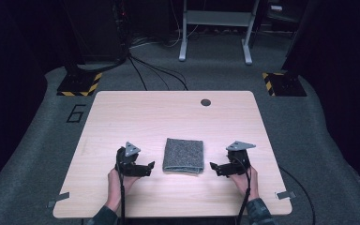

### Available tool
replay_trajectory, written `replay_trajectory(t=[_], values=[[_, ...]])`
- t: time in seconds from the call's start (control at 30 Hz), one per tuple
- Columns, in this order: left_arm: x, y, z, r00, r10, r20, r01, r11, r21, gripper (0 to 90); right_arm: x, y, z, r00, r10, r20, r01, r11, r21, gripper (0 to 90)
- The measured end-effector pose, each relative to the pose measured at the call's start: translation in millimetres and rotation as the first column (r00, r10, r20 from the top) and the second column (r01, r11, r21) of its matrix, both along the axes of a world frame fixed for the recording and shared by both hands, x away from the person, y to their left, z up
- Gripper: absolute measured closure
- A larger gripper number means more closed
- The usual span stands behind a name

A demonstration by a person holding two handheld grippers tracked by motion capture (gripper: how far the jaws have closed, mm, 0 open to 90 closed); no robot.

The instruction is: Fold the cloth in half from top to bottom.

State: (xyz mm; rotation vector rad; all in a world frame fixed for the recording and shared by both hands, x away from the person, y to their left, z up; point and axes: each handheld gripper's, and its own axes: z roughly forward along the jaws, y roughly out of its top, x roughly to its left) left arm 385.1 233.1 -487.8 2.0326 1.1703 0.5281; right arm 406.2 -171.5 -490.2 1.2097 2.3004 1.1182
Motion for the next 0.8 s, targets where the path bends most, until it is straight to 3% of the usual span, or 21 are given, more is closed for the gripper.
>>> replay_trajectory(t=[0.17,0.23,0.43,0.47,0.53,0.6,0.67,0.8], values=[[-9.2,21.1,-8.0,0.9987,0.049,-0.015,-0.048,0.9987,0.016,7.2,-11.5,-19.2,-4.7,0.9989,-0.047,0.002,0.047,0.999,-0.02,0.1],[-15.8,37.1,-16.4,0.9945,0.101,-0.026,-0.1,0.9948,0.017,7.0,-18.5,-35.7,-11.5,0.9965,-0.084,-0.002,0.084,0.996,-0.035,0.1],[-25.3,63.0,-29.6,0.9847,0.169,-0.043,-0.168,0.9856,0.017,6.0,-27.4,-64.5,-25.1,0.9868,-0.161,-0.021,0.159,0.986,-0.054,0.1],[-27.4,71.3,-33.1,0.9798,0.193,-0.051,-0.193,0.9811,0.019,5.6,-29.9,-73.8,-30.3,0.9816,-0.189,-0.024,0.187,0.98,-0.073,0.0],[-28.1,75.1,-34.7,0.9782,0.201,-0.052,-0.201,0.9795,0.017,5.1,-32.3,-81.4,-35.6,0.9775,-0.21,-0.02,0.207,0.975,-0.085,0.0],[-28.3,82.3,-40.2,0.9719,0.229,-0.052,-0.228,0.9733,0.026,4.4,-33.1,-84.4,-36.6,0.9741,-0.225,-0.017,0.223,0.971,-0.083,0.0],[-28.9,84.7,-42.7,0.9706,0.237,-0.039,-0.236,0.9712,0.029,3.7,-31.4,-83.6,-38.9,0.9747,-0.223,-0.005,0.221,0.969,-0.111,0.0],[-29.6,86.4,-43.7,0.971,0.237,-0.03,-0.237,0.9713,0.025,3.6,-29.1,-83.4,-39.5,0.9777,-0.21,-0.003,0.209,0.972,-0.106,0.0]])
